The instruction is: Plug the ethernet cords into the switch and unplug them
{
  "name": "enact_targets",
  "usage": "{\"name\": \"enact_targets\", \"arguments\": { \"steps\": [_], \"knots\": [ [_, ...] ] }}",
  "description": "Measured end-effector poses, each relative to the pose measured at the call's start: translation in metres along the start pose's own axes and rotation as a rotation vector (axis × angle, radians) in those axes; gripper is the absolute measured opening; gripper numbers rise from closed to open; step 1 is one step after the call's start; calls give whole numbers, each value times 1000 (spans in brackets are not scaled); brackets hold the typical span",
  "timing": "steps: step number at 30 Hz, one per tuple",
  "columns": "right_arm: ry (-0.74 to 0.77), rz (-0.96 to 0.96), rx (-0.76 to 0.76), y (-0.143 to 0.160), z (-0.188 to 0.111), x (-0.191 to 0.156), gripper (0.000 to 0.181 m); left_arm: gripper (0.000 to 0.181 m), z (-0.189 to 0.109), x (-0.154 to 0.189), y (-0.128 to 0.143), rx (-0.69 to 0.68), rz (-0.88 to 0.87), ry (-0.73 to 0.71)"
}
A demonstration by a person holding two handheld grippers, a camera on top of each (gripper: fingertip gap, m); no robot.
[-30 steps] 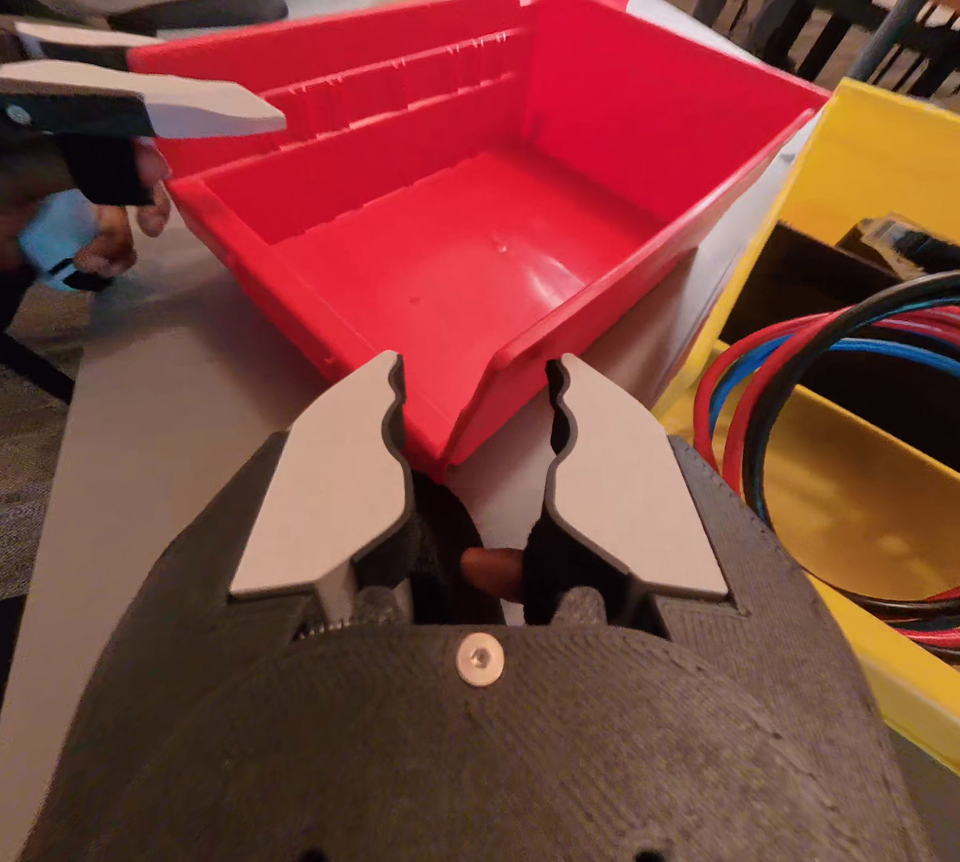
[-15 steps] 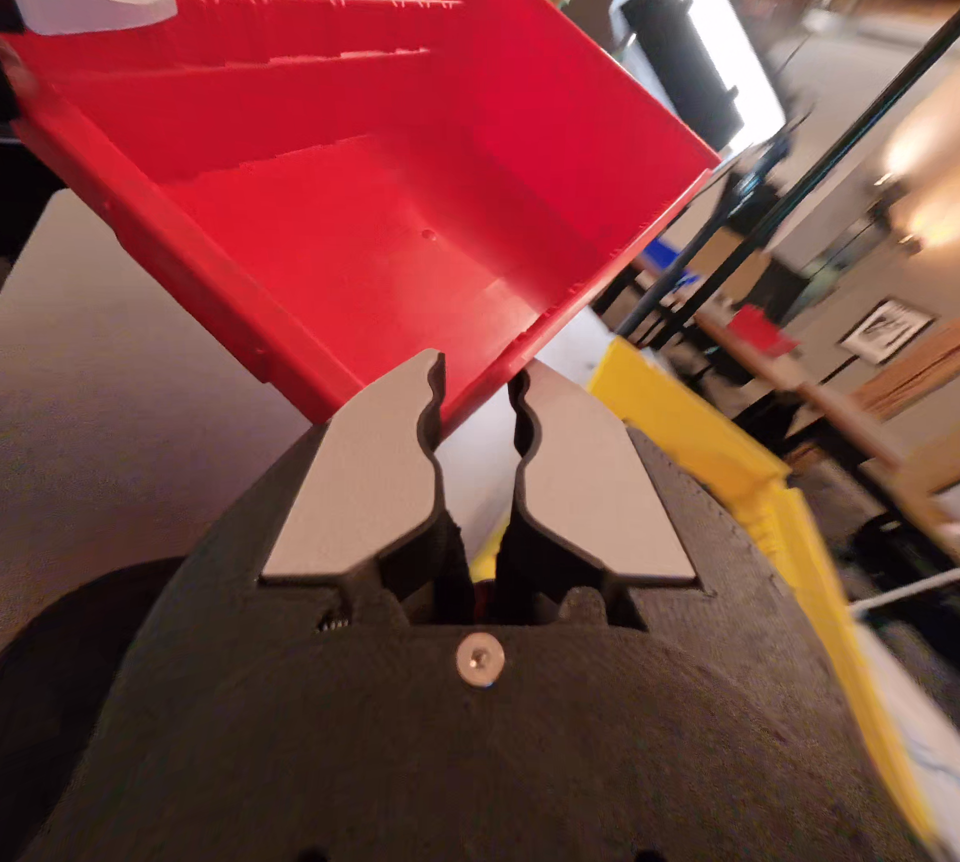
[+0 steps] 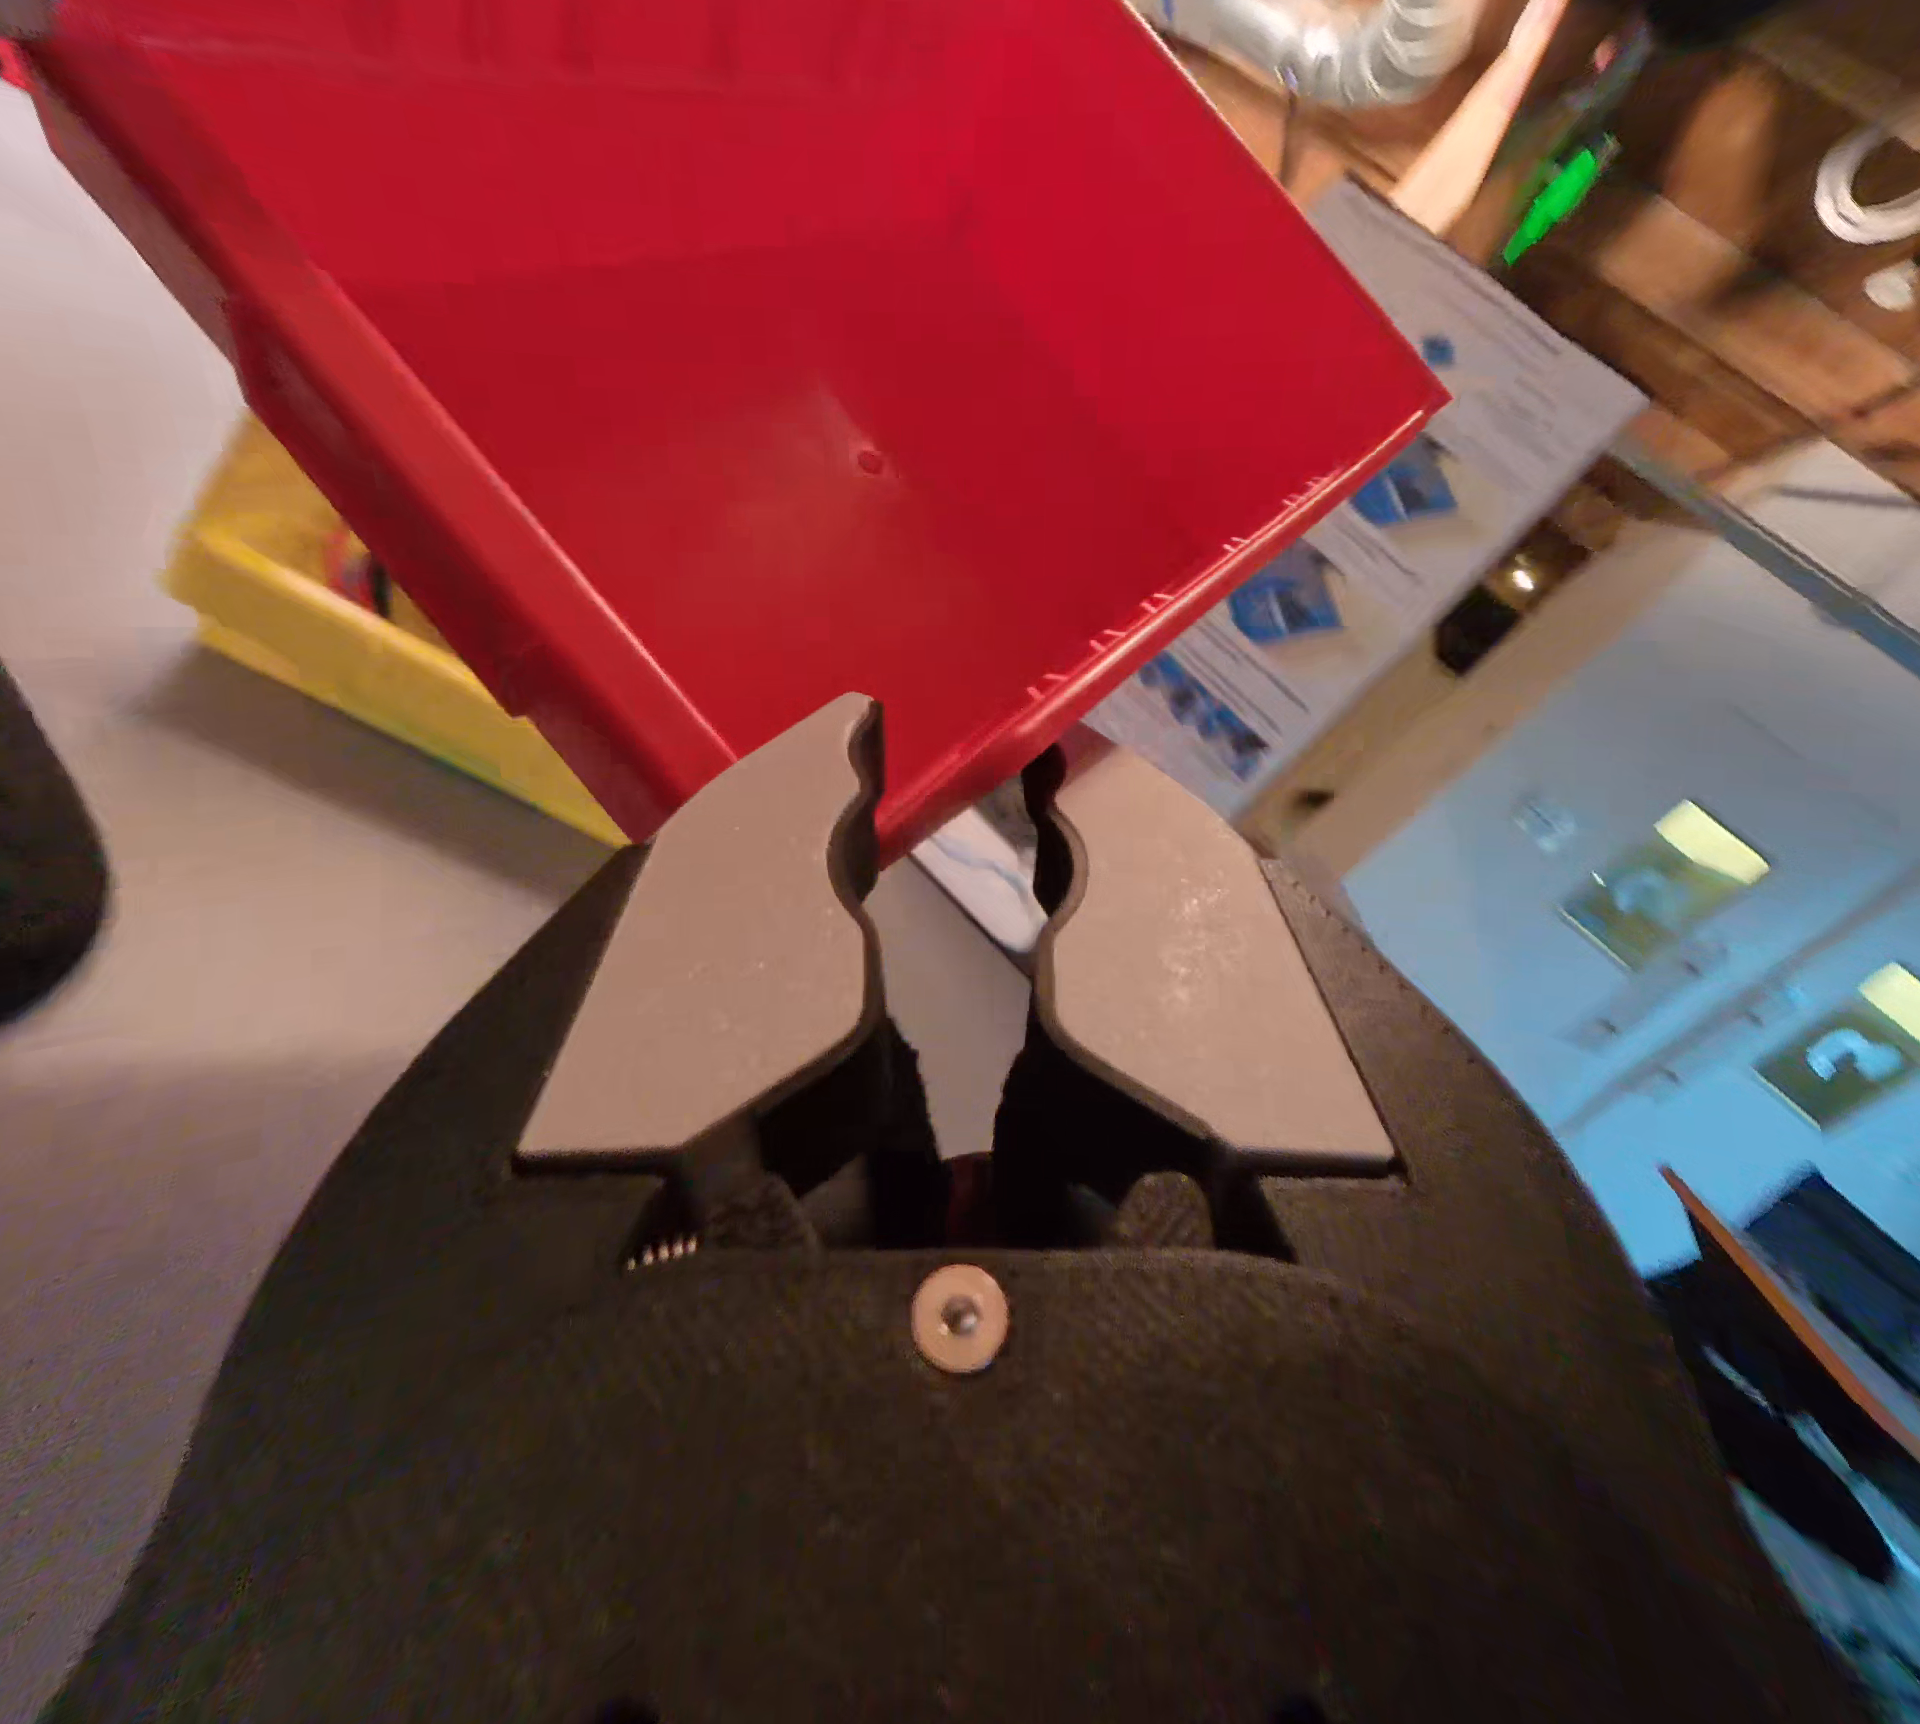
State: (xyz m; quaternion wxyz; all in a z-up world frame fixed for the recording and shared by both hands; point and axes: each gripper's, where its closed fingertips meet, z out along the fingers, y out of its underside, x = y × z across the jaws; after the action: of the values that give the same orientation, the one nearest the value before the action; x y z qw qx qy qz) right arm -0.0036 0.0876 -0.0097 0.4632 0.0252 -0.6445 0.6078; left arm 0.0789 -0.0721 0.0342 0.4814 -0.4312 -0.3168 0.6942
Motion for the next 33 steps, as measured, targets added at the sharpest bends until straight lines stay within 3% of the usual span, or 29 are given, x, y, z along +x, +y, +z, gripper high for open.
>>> {"name": "enact_targets", "arguments": {
  "steps": [7,13,18,33],
  "knots": [
    [151,21,-242,94,-60,72,28,19,86,122,45,-156,-128,303],
    [153,93,-393,167,-77,86,27,17,116,183,95,-270,-135,371],
    [95,128,-467,200,-77,73,28,19,114,198,129,-359,-128,399],
    [94,92,-548,214,-77,69,28,25,103,209,166,-461,-123,481]
  ]
}}
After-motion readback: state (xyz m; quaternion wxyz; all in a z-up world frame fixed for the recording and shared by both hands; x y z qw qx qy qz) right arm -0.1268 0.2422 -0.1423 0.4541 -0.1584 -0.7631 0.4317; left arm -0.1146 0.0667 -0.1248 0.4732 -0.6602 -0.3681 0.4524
